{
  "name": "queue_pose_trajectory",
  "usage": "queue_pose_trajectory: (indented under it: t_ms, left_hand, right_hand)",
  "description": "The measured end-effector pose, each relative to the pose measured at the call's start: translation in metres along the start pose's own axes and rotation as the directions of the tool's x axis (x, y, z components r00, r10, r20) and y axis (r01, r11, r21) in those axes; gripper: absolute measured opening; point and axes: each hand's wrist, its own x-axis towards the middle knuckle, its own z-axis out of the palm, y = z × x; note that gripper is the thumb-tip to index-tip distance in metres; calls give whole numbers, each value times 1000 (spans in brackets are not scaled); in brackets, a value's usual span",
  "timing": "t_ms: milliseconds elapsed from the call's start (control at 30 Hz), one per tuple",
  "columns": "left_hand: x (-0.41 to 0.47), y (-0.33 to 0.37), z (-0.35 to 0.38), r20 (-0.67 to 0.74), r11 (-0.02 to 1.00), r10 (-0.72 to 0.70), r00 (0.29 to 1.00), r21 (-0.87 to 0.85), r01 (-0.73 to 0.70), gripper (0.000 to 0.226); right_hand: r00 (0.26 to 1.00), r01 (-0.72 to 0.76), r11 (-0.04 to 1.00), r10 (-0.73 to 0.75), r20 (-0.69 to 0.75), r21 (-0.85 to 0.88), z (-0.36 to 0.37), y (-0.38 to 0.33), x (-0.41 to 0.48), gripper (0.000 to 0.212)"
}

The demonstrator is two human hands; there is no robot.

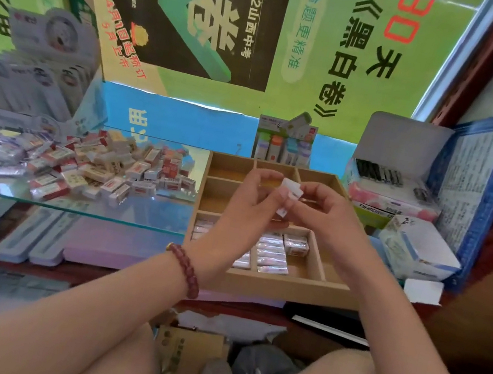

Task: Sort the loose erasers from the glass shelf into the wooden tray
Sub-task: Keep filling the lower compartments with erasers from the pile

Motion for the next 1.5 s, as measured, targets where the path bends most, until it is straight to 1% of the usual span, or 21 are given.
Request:
queue_pose_trajectory:
  t_ms: [67,100,167,200,267,333,400,500,533,567,633,767,933,1000,1100,1233,1300,1367,1433,1500]
  left_hand:
    - [3,-5,4,20,989,-5,1000,148,2,22]
    - [4,-7,5,17,975,-18,1000,221,14,23]
    - [8,-10,4,-13,957,-58,998,283,59,23]
    - [10,-12,2,-31,954,-66,997,290,72,22]
    - [12,-11,-1,-58,944,-64,996,321,79,20]
    - [14,-11,-5,-76,942,-65,995,324,86,19]
    - [16,-12,-8,-88,946,-76,993,308,100,18]
    - [18,-13,-11,-104,945,-83,991,308,111,19]
    - [18,-14,-12,-109,943,-83,991,312,113,19]
    - [19,-14,-13,-113,942,-83,990,316,115,20]
    - [18,-15,-15,-118,937,-81,990,330,116,20]
    - [19,-15,-20,-119,927,-71,990,358,110,16]
    - [19,-15,-25,-118,929,-76,990,352,113,12]
    - [17,-14,-27,-115,932,-81,990,342,117,11]
    - [17,-13,-30,-113,930,-86,990,348,121,12]
    - [17,-12,-43,-101,915,-61,993,392,96,12]
    - [16,-13,-57,-102,907,-48,994,413,86,11]
    - [16,-16,-77,-113,876,-34,993,476,84,13]
    - [15,-21,-102,-140,831,-3,990,551,80,17]
    - [10,-27,-130,-168,759,34,985,646,84,18]
  right_hand:
    - [999,37,998,-38,-17,-58,-10,4,0,20]
    - [997,69,986,-75,-31,-151,-16,6,0,24]
    - [991,122,900,-132,7,-418,-26,11,-1,30]
    - [991,136,844,-125,57,-518,-30,15,-1,31]
    - [988,135,753,-54,145,-644,-35,20,-2,32]
    - [985,113,643,28,171,-758,-35,22,-2,34]
    - [984,107,535,64,167,-838,-32,21,-2,36]
    - [976,183,330,53,212,-926,-23,16,-3,36]
    - [973,202,293,49,225,-935,-21,15,-4,36]
    - [972,209,276,45,230,-938,-19,14,-4,36]
    - [974,198,274,55,221,-941,-17,13,-5,37]
    - [970,154,301,137,202,-941,-17,15,-5,42]
    - [978,147,322,92,185,-935,-19,17,-3,38]
    - [979,140,364,89,184,-921,-21,18,-2,40]
    - [976,135,476,86,198,-869,-24,16,-5,40]
    - [979,186,633,-55,196,-751,-17,6,-7,18]
    - [974,220,680,-111,198,-699,-7,0,-7,18]
    - [964,257,697,-132,233,-669,6,-5,-7,18]
    - [947,302,693,-136,292,-654,22,-9,-7,17]
    - [921,360,678,-151,358,-641,42,-13,-6,16]
